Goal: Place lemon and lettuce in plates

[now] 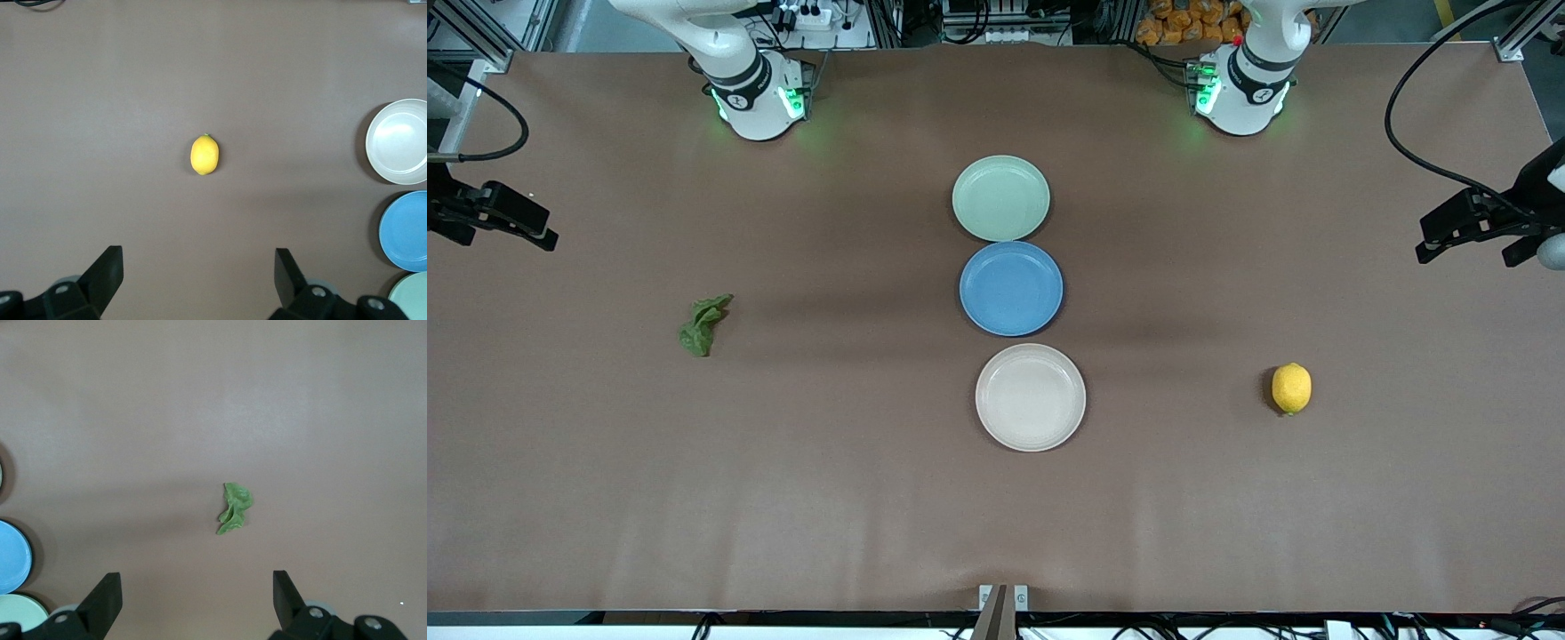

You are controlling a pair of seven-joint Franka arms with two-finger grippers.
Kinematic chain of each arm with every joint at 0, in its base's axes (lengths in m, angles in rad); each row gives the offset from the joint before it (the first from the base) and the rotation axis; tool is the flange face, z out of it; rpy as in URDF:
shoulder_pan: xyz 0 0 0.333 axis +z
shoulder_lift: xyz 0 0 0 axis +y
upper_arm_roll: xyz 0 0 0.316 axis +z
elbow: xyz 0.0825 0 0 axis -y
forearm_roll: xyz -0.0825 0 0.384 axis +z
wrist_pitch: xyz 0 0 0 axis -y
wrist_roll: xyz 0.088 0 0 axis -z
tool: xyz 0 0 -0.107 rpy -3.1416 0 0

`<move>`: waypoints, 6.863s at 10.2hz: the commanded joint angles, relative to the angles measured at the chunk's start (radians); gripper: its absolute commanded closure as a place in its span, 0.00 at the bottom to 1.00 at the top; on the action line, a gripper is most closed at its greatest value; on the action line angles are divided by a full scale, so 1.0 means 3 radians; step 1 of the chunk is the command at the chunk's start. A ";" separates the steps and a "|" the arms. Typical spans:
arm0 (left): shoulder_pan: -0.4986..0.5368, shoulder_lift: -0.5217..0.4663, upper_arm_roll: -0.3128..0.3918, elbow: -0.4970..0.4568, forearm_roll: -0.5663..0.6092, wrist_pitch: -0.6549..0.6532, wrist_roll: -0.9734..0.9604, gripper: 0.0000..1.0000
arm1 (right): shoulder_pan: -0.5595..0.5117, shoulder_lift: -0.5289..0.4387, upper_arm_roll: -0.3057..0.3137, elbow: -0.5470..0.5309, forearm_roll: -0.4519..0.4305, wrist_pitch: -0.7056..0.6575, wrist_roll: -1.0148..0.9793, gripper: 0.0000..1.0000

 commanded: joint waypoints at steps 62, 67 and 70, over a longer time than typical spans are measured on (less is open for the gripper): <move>-0.1768 0.2304 -0.0065 -0.0164 -0.0050 0.2938 -0.2456 1.00 | -0.0436 0.1303 0.0030 -0.2591 0.0344 0.3546 0.0117 0.46; -0.1747 0.2283 -0.0065 -0.0113 -0.0055 0.2938 -0.2481 1.00 | -0.0436 0.1329 0.0030 -0.2591 0.0349 0.3541 0.0117 0.95; -0.1839 0.2319 -0.0070 -0.0087 -0.0117 0.2938 -0.2671 1.00 | -0.0436 0.1329 0.0030 -0.2525 0.0349 0.3510 0.0096 1.00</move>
